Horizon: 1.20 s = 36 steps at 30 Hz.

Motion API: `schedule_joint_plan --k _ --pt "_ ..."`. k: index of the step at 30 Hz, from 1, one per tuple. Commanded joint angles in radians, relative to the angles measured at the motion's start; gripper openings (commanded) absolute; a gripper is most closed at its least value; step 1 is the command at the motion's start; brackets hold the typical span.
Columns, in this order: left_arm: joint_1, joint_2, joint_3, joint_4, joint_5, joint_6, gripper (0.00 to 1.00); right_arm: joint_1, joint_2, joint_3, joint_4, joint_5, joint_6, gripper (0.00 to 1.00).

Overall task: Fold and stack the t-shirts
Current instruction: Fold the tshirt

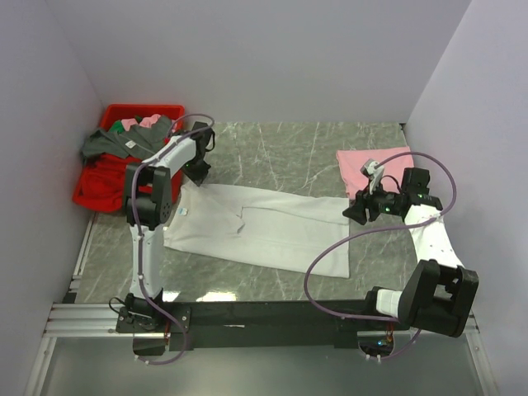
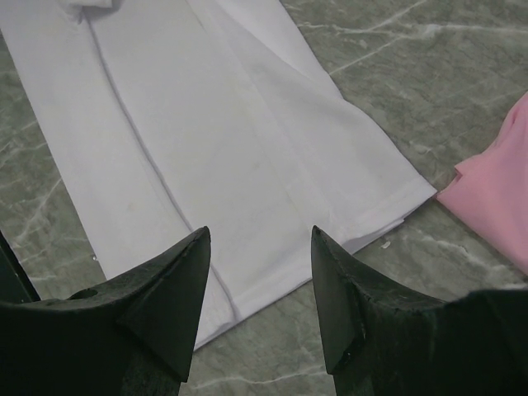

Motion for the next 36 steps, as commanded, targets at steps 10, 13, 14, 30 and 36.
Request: schedule_joint_plan --k 10,13,14,30,36 --pt "0.012 0.377 0.561 0.205 0.316 0.299 0.0 0.003 -0.046 0.015 -0.105 0.002 -0.168 0.59" --pt "0.029 0.397 0.579 0.363 0.441 0.26 0.02 0.022 -0.057 -0.015 -0.06 0.09 -0.17 0.6" --pt "0.04 0.402 0.59 0.4 0.478 0.246 0.07 0.023 -0.051 -0.021 -0.042 0.146 -0.147 0.6" --pt "0.049 -0.212 0.369 0.692 0.579 0.561 0.58 0.132 0.302 0.184 0.081 0.217 0.123 0.63" --pt "0.101 -0.726 -0.21 0.828 0.342 0.592 0.93 0.151 0.412 0.298 0.058 0.277 0.178 0.63"
